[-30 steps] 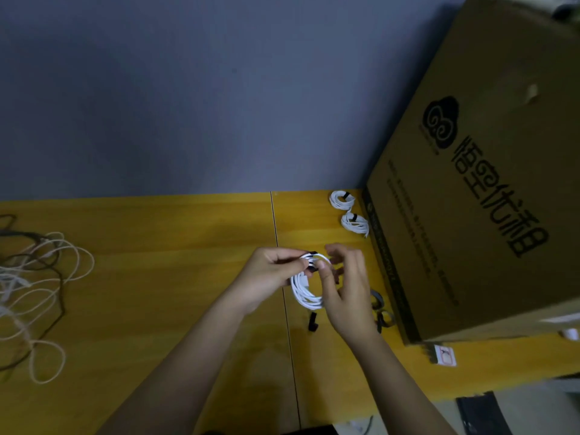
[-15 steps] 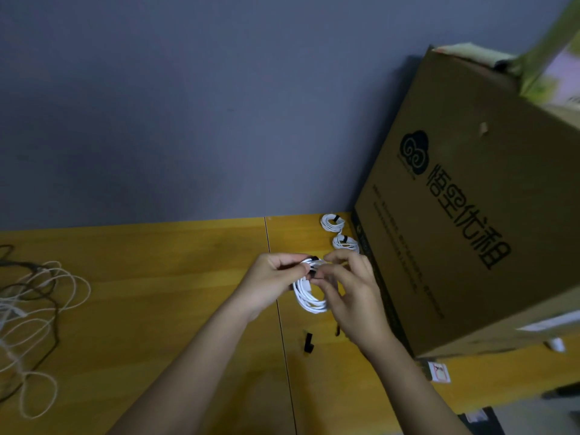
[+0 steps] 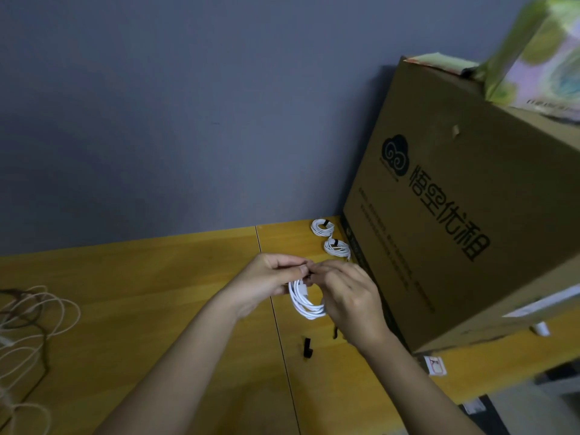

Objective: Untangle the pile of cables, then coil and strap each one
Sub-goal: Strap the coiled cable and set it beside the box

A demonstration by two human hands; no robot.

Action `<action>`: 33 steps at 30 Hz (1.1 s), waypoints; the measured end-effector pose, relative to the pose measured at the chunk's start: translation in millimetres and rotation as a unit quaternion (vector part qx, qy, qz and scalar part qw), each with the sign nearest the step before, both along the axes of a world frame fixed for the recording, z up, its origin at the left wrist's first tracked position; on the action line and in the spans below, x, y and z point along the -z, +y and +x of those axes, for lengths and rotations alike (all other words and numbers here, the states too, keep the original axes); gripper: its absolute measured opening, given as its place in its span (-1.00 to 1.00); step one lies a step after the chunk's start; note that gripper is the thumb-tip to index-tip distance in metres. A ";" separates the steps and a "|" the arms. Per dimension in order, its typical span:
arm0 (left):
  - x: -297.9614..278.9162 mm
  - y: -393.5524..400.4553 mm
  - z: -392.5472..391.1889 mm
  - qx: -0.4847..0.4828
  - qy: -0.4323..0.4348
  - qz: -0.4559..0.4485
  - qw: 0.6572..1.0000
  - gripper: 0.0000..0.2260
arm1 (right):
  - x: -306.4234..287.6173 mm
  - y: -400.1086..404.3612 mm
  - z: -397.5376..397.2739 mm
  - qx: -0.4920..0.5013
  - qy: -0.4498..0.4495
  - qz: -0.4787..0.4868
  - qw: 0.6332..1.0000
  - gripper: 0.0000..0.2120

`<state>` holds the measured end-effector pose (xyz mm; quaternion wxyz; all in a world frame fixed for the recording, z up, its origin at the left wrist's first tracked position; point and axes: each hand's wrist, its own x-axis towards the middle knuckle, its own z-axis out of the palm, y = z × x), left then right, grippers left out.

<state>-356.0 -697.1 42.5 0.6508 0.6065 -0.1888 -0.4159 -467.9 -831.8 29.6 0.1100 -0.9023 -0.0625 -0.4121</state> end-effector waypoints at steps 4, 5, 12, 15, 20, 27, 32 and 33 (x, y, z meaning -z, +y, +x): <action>0.2 -7.0 -1.2 -0.023 0.026 -0.016 0.999 -0.87 | -3.4 -3.0 -2.1 0.006 -0.006 0.024 1.000 -0.82; 0.3 -8.7 -2.0 -0.028 0.026 -0.015 0.999 -0.87 | -3.9 -3.7 -2.6 0.008 -0.004 0.031 0.999 -0.85; 1.3 -15.7 -9.4 -0.061 -0.063 0.021 0.996 -0.70 | -10.4 -1.7 -3.0 0.047 0.033 0.031 0.998 -0.92; 1.3 -18.2 -10.9 -0.050 -0.083 0.023 0.995 -0.76 | -16.1 -1.2 -3.5 0.071 0.083 0.054 0.992 -0.97; 8.5 -20.6 -12.6 -0.044 -0.091 0.026 0.995 -0.87 | -21.8 -5.4 -0.6 0.085 0.178 0.157 0.968 -0.92; 12.0 -23.2 -17.8 -0.043 -0.119 0.035 0.991 -0.79 | -27.5 -11.7 6.9 0.117 0.260 0.265 0.921 -0.91; 12.2 -21.2 -16.1 -0.017 -0.165 0.048 0.985 -0.84 | -32.7 -11.0 8.9 0.126 0.273 0.330 0.895 -0.89; 12.4 -20.7 -16.4 -0.015 -0.175 0.050 0.983 -0.84 | -33.1 -10.2 8.2 0.125 0.267 0.344 0.891 -0.90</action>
